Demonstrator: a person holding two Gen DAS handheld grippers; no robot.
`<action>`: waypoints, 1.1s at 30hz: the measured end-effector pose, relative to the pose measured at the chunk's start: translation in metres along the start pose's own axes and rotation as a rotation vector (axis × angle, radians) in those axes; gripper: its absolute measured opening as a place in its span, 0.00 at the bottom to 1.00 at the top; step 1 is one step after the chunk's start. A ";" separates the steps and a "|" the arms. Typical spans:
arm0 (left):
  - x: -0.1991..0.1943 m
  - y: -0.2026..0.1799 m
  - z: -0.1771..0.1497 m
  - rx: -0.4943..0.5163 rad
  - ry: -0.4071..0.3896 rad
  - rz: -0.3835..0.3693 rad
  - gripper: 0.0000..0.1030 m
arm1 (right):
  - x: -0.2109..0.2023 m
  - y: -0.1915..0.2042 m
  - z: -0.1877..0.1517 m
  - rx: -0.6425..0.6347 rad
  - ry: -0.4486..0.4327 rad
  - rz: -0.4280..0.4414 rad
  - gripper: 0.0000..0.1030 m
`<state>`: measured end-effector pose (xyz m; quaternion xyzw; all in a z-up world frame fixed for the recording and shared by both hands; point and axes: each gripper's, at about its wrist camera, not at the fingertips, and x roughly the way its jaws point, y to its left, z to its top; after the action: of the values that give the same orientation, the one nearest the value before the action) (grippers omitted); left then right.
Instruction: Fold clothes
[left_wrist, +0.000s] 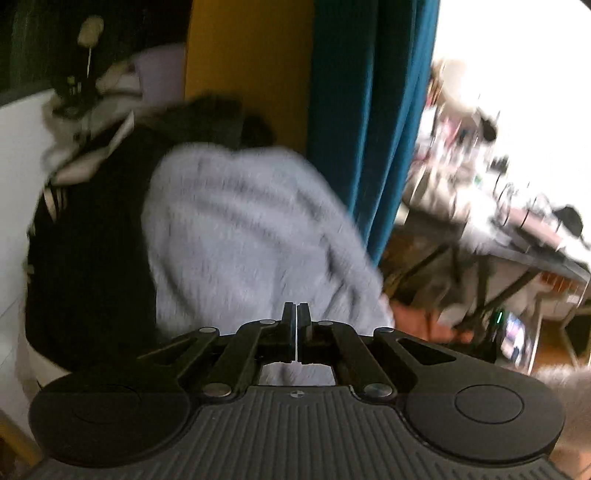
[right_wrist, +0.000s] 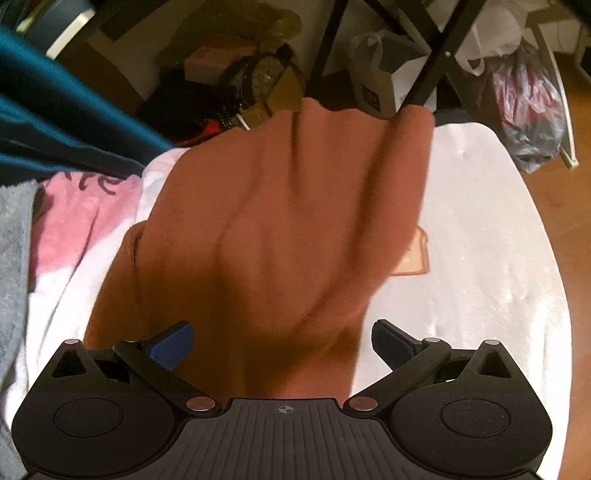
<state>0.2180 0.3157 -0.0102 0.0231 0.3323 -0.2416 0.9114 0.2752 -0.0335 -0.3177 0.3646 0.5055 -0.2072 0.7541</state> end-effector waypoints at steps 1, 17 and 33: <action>0.009 -0.001 -0.007 0.030 0.036 -0.011 0.02 | 0.001 0.003 -0.002 -0.010 0.000 -0.006 0.99; 0.085 -0.024 -0.118 0.254 0.520 -0.264 0.83 | 0.001 -0.013 -0.019 -0.062 0.022 -0.057 0.99; 0.003 -0.015 -0.031 0.158 0.168 -0.119 0.10 | -0.008 -0.007 -0.002 -0.043 -0.004 0.014 0.99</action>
<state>0.1950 0.3070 -0.0342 0.0954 0.3879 -0.3181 0.8598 0.2657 -0.0371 -0.3137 0.3515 0.5057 -0.1918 0.7641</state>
